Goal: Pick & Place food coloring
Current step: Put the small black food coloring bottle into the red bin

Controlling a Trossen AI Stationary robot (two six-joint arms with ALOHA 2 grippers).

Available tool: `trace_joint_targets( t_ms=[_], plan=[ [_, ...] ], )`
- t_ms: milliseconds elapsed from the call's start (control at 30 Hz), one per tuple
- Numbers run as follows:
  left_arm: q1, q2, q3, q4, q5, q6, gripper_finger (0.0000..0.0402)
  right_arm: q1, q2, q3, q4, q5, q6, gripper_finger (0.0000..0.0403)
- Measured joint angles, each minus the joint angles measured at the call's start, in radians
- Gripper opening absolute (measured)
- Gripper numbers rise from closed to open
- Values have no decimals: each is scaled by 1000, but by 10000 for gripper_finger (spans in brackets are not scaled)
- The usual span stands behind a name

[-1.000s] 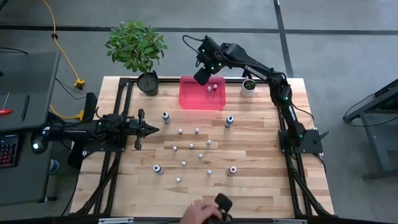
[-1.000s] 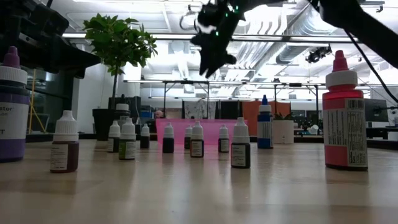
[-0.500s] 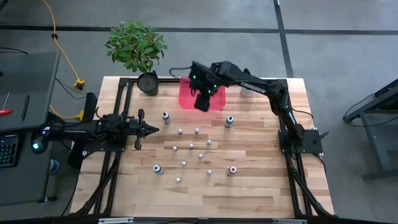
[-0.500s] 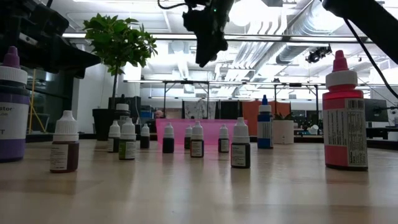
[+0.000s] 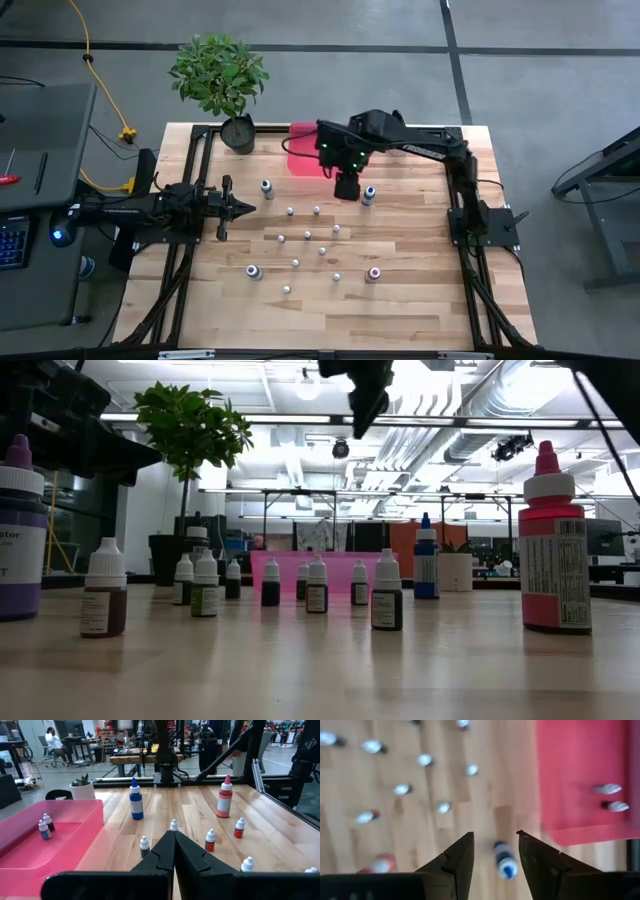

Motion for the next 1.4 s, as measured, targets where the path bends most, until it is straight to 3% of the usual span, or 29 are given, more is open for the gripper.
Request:
trace_joint_targets(
  t_ms=[233, 467, 767, 967, 1400],
  plan=[
    [0, 0, 0, 0, 0, 0, 0, 37, -205, -384, 112, -20, 86, 145],
    [0, 0, 0, 0, 0, 0, 0, 81, -418, -807, 402, -60, 139, 145],
    [0, 0, 0, 0, 0, 0, 0, 135, -502, -1180, 796, -85, 133, 145],
    [0, 0, 0, 0, 0, 0, 0, 147, -487, -1321, 1082, -90, 130, 145],
    [0, 0, 0, 0, 0, 0, 0, 136, -322, -1297, 1256, -49, 54, 145]
  ],
)
